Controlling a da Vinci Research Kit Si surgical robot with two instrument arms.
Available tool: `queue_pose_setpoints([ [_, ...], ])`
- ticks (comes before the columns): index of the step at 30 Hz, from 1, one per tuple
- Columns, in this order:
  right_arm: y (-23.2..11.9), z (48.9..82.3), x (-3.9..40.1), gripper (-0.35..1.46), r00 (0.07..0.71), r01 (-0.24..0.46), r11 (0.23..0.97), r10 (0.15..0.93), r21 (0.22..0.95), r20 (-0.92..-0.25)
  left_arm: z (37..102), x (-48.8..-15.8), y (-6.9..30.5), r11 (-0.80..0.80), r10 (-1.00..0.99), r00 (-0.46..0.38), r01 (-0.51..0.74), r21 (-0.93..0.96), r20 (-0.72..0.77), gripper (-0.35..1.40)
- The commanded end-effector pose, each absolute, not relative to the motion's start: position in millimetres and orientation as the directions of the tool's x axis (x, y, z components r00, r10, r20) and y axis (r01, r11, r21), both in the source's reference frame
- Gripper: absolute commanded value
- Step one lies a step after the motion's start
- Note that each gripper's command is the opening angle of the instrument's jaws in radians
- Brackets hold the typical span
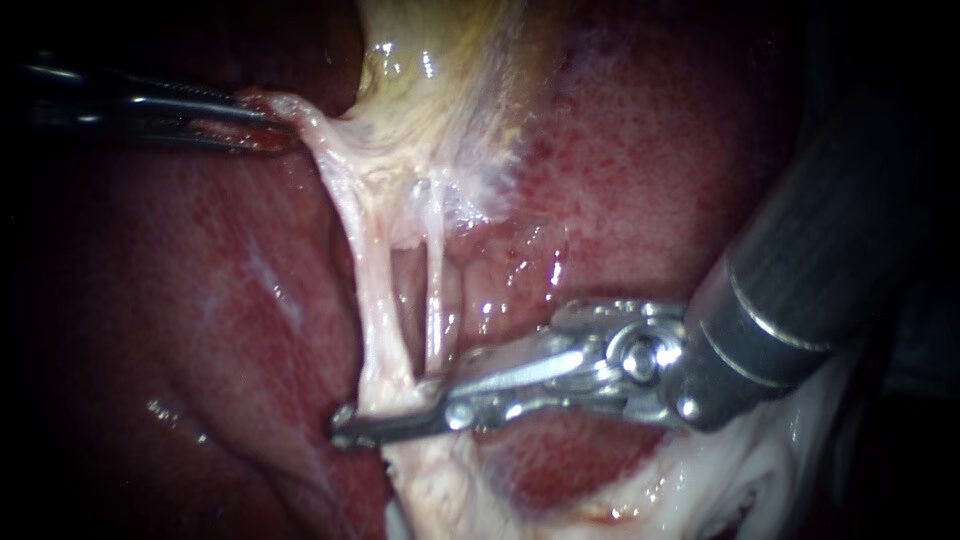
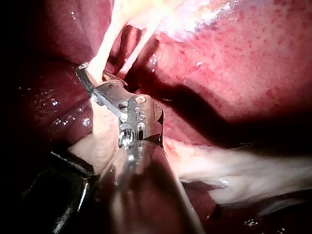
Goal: Going back first clip left tube
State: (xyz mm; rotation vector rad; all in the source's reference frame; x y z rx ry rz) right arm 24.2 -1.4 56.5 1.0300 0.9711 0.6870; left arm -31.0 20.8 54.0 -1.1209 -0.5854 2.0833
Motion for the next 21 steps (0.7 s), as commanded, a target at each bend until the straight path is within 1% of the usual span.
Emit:
queue_pose_setpoints([
  [1,-1.5,56.8,24.4,0.12,0.422,-0.017,0.396,0.835,0.918,-0.353,54.0,-31.0,20.8,-0.661,0.748,-0.389,-0.360,-0.659,-0.537,-0.35],
  [2,-1.5,57.1,24.5,0.23,0.415,-0.012,0.419,0.828,0.908,-0.376,54.0,-31.0,20.9,-0.661,0.748,-0.389,-0.359,-0.659,-0.537,-0.35],
  [4,-1.6,57.8,24.8,0.39,0.403,-0.011,0.472,0.809,0.881,-0.428,53.9,-31.0,20.8,-0.661,0.748,-0.389,-0.359,-0.659,-0.537,-0.35],
  [6,-1.6,58.5,24.9,0.45,0.394,-0.015,0.503,0.797,0.864,-0.458,53.9,-30.9,20.8,-0.661,0.748,-0.389,-0.359,-0.659,-0.537,-0.35],
  [8,-1.5,59.3,24.7,0.48,0.380,-0.020,0.560,0.771,0.828,-0.512,53.9,-30.9,20.8,-0.661,0.748,-0.389,-0.359,-0.659,-0.537,-0.35],
  [10,-1.2,59.8,24.3,0.49,0.361,-0.040,0.599,0.755,0.800,-0.548,53.9,-30.9,20.8,-0.661,0.748,-0.389,-0.359,-0.659,-0.537,-0.35],
  [11,-1.0,60.1,23.9,0.50,0.349,-0.056,0.640,0.732,0.766,-0.586,53.9,-30.9,20.8,-0.661,0.748,-0.390,-0.359,-0.659,-0.538,-0.35],
  [12,-0.9,60.3,23.5,0.50,0.340,-0.075,0.660,0.722,0.748,-0.603,53.9,-30.9,20.8,-0.661,0.748,-0.390,-0.359,-0.659,-0.537,-0.35],
  [14,-0.7,60.5,22.5,0.50,0.333,-0.090,0.704,0.688,0.704,-0.645,53.9,-30.9,20.8,-0.661,0.748,-0.390,-0.359,-0.659,-0.537,-0.35],
  [18,-0.6,60.2,19.9,0.50,0.333,-0.101,0.764,0.630,0.638,-0.702,53.8,-30.7,20.9,-0.661,0.748,-0.390,-0.358,-0.660,-0.537,-0.35],
  [20,-0.2,59.4,18.2,0.50,0.335,-0.098,0.795,0.593,0.599,-0.732,53.8,-30.6,20.9,-0.661,0.748,-0.389,-0.360,-0.659,-0.538,-0.35],
  [21,0.1,59.0,17.4,0.50,0.336,-0.098,0.799,0.588,0.594,-0.736,53.8,-30.6,20.9,-0.661,0.748,-0.389,-0.360,-0.659,-0.537,-0.35],
])
